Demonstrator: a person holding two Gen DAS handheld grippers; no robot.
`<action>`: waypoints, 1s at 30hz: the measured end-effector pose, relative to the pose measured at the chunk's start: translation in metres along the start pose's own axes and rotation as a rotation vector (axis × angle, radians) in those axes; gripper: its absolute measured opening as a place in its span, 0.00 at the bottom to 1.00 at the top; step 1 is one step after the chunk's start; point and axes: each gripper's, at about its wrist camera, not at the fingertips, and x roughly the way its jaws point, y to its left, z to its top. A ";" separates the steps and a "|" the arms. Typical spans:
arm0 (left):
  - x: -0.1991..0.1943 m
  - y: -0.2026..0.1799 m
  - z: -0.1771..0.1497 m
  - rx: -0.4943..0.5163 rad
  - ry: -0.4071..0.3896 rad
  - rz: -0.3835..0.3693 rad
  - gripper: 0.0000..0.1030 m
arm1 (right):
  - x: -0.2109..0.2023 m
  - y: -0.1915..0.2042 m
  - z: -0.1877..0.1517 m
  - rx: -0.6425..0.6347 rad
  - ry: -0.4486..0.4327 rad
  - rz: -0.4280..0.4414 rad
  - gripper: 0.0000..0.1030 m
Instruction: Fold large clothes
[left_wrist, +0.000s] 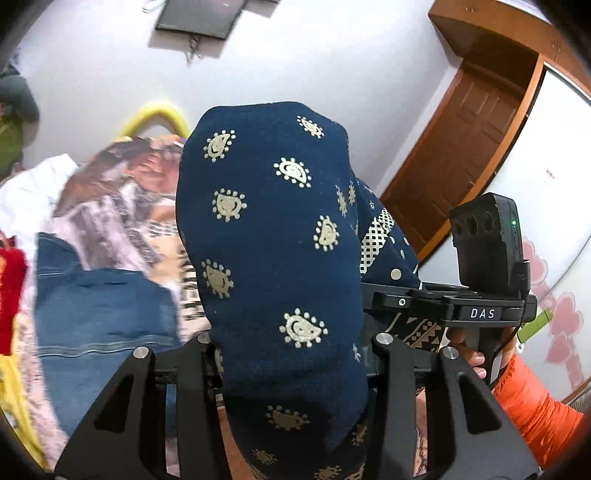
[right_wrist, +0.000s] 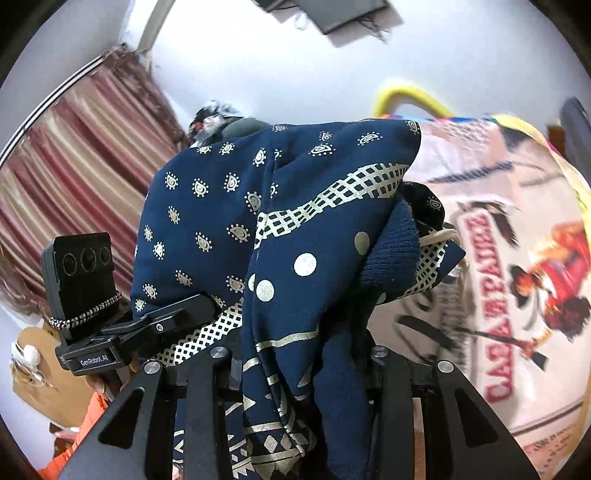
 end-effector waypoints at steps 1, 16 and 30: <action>-0.006 0.007 0.001 -0.004 -0.007 0.007 0.42 | 0.005 0.007 0.001 -0.005 0.002 0.002 0.33; -0.022 0.165 -0.026 -0.159 0.065 0.110 0.42 | 0.182 0.055 -0.011 0.048 0.147 0.059 0.33; 0.039 0.258 -0.058 -0.309 0.134 0.167 0.68 | 0.277 0.004 -0.018 0.003 0.230 -0.035 0.41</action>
